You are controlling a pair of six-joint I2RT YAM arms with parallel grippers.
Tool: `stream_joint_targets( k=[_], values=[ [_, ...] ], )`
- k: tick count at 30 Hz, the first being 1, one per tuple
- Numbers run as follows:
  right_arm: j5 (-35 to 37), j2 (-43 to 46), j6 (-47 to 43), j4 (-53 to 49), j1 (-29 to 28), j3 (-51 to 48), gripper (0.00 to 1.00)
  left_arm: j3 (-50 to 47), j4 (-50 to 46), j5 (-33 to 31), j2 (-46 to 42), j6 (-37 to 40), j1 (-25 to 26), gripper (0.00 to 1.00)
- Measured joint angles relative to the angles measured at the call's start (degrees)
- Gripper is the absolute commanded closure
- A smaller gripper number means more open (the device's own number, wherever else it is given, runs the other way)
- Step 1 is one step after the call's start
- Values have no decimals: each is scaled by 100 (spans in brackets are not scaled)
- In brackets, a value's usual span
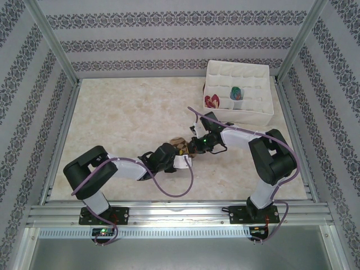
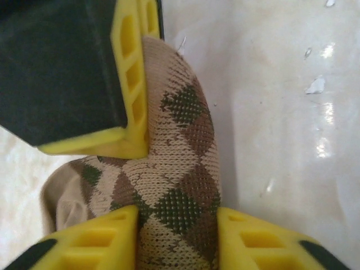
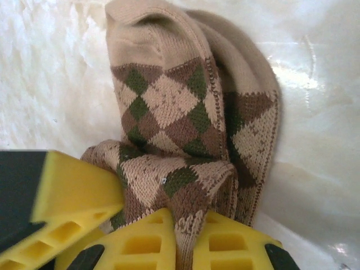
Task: Roll the socks
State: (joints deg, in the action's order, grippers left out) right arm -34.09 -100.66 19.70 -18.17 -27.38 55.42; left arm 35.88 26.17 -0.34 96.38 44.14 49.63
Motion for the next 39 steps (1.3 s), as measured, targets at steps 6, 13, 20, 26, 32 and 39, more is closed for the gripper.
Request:
stream_joint_targets(
  k=[6,13,20,26,32,39],
  values=[
    [101,31,155,-74,90,-11,63,295,-437,42,0,-120,26,100],
    [446,531,251,-157,90,-343,46,804,-1178,2105,133,-1187,-734,100],
    [586,732,245,-153,90,-402,45,1362,-1399,3807,748,-2142,-1241,100],
    [575,741,68,-127,85,-428,45,1641,-1626,4872,1117,-3001,-1532,100],
    [557,649,-15,42,42,-417,46,1788,-1685,5556,1427,-3816,-1917,100],
    [557,586,4,197,-26,-417,71,1797,-1700,5641,1467,-4216,-1974,89]
  ],
)
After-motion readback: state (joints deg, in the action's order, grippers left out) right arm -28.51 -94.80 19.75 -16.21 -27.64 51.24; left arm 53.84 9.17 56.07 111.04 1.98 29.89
